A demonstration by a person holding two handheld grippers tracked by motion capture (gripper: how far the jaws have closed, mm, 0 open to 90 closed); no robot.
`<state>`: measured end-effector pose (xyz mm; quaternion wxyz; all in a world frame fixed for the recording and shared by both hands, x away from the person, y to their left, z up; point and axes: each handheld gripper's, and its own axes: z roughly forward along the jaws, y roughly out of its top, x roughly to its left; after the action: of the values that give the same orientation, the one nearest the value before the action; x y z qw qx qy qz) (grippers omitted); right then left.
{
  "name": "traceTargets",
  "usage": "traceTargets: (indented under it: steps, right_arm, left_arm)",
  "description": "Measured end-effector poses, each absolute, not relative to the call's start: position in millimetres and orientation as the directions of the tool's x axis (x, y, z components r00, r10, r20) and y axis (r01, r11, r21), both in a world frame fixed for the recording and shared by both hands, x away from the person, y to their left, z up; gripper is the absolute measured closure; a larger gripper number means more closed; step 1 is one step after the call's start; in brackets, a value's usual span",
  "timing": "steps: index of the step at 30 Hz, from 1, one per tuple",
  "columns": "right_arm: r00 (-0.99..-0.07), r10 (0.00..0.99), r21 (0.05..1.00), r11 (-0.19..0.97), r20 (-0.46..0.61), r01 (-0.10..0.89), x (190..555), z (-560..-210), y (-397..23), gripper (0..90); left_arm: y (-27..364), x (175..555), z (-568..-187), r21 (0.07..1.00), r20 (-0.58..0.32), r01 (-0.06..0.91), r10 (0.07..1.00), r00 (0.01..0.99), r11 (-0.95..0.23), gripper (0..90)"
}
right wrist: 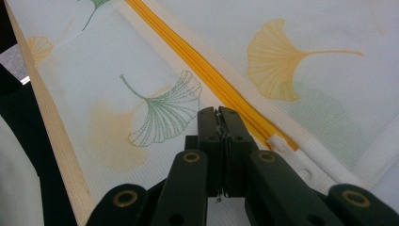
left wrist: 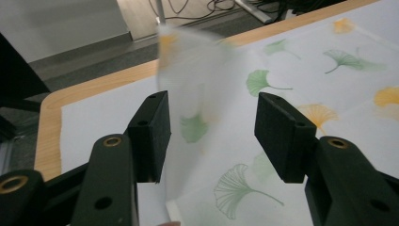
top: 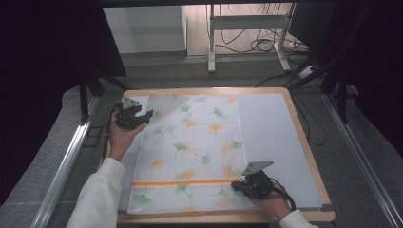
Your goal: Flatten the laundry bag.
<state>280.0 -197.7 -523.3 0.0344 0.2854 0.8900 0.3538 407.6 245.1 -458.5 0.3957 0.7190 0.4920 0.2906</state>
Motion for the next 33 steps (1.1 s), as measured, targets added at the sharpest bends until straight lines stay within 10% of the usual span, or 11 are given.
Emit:
traceTargets:
  steps: [33]
  right_arm:
    - [-0.834, 0.534, 0.654, 0.584, 0.136, 0.48, 280, -520, -197, 86.6]
  left_arm:
    - [196, 309, -472, 0.854, -0.063, 0.442, 0.791, 0.609, -0.272, 37.6]
